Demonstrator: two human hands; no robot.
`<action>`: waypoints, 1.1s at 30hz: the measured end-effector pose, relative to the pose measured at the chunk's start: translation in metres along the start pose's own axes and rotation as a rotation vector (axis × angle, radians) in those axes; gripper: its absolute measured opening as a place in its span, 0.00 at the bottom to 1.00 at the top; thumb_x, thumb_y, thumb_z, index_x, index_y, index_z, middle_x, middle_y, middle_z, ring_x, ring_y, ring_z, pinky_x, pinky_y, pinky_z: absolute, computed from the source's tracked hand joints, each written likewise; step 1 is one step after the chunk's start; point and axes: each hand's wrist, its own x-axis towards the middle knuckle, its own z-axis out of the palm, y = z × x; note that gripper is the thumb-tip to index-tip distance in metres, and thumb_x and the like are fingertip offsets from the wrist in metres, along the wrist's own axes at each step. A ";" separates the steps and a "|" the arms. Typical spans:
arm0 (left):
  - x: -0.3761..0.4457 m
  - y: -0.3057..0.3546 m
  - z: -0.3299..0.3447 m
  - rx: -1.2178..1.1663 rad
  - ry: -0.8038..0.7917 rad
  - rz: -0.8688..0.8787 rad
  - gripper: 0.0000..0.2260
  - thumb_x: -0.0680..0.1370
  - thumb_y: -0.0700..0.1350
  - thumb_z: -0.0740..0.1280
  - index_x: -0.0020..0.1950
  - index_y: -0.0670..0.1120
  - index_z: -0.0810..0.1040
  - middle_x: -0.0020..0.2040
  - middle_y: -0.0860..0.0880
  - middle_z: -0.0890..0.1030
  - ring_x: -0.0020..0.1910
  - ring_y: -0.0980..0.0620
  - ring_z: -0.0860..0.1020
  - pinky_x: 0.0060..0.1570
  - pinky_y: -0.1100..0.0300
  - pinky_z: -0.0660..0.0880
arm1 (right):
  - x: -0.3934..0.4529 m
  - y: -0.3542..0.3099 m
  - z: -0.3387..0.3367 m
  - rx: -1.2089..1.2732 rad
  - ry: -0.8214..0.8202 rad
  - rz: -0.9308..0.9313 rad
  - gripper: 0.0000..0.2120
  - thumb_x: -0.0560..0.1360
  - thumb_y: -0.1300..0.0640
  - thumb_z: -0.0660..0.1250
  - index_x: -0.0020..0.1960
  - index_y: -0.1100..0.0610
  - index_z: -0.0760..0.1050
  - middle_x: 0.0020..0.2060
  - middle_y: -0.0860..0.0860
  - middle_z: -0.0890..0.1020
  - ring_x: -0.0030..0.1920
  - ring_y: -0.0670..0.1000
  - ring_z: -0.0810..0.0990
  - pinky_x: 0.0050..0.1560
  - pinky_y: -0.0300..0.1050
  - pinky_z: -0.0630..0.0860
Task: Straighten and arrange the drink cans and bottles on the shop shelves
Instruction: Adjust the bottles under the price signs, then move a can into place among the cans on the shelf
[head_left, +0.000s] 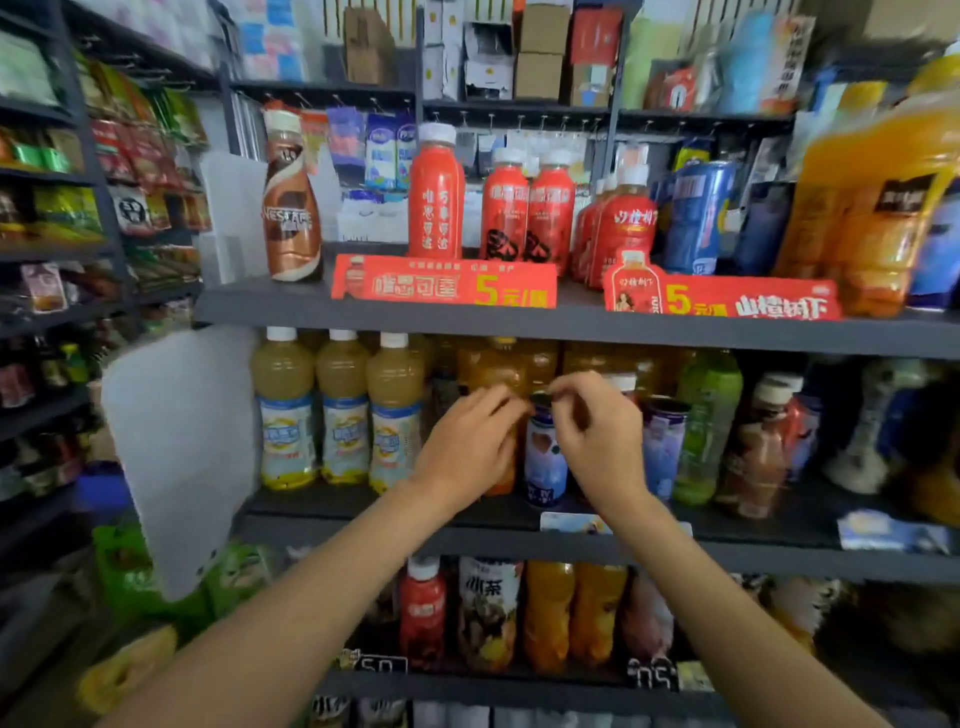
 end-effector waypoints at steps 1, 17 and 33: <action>0.001 0.002 0.004 0.009 -0.041 -0.042 0.17 0.72 0.37 0.61 0.60 0.42 0.76 0.53 0.44 0.76 0.53 0.46 0.74 0.52 0.55 0.72 | -0.006 0.011 0.004 -0.033 -0.051 0.079 0.09 0.73 0.64 0.61 0.49 0.63 0.78 0.44 0.57 0.80 0.46 0.56 0.79 0.46 0.38 0.69; -0.018 0.049 0.021 -0.240 -0.341 -0.482 0.37 0.71 0.50 0.72 0.73 0.47 0.56 0.70 0.45 0.63 0.69 0.46 0.64 0.65 0.55 0.66 | -0.028 0.028 -0.010 0.055 -0.362 0.247 0.12 0.70 0.59 0.72 0.45 0.57 0.68 0.47 0.55 0.74 0.47 0.56 0.75 0.40 0.38 0.63; 0.081 0.102 -0.053 -0.656 0.277 -0.326 0.14 0.75 0.49 0.69 0.58 0.52 0.70 0.53 0.59 0.77 0.54 0.62 0.76 0.55 0.63 0.75 | 0.107 -0.040 -0.116 0.858 -0.066 0.278 0.06 0.79 0.55 0.60 0.49 0.57 0.71 0.40 0.48 0.78 0.39 0.38 0.79 0.41 0.33 0.76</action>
